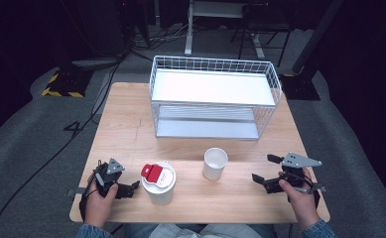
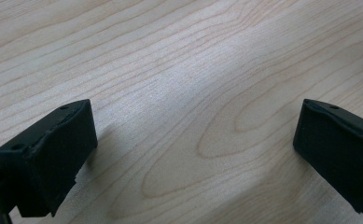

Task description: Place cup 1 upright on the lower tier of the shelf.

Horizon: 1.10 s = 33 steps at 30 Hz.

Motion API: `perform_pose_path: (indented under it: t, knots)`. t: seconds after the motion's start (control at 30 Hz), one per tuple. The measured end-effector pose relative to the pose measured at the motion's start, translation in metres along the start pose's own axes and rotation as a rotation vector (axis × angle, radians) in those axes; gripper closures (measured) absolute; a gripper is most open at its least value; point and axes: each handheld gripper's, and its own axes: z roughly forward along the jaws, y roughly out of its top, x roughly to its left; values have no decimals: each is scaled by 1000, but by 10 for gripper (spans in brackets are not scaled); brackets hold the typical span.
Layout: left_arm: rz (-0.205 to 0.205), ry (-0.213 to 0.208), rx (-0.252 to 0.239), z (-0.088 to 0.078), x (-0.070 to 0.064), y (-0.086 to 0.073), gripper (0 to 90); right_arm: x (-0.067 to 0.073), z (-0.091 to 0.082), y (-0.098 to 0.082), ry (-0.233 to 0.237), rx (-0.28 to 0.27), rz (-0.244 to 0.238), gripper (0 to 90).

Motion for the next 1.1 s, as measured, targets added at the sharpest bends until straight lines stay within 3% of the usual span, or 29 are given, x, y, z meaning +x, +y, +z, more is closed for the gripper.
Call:
perform_pose_path:
  t: [0.37, 0.6, 1.1]
  knots:
    - [-1, 0, 1, 0, 0, 0, 0, 19, 21, 25, 47, -21, -26, 0]
    - [-1, 0, 1, 0, 0, 0, 0, 32, 40, 31, 97, -10, -37, 0]
    - [0, -1, 1, 0, 0, 0, 0, 45, 74, 34, 131, 31, -48, 0]
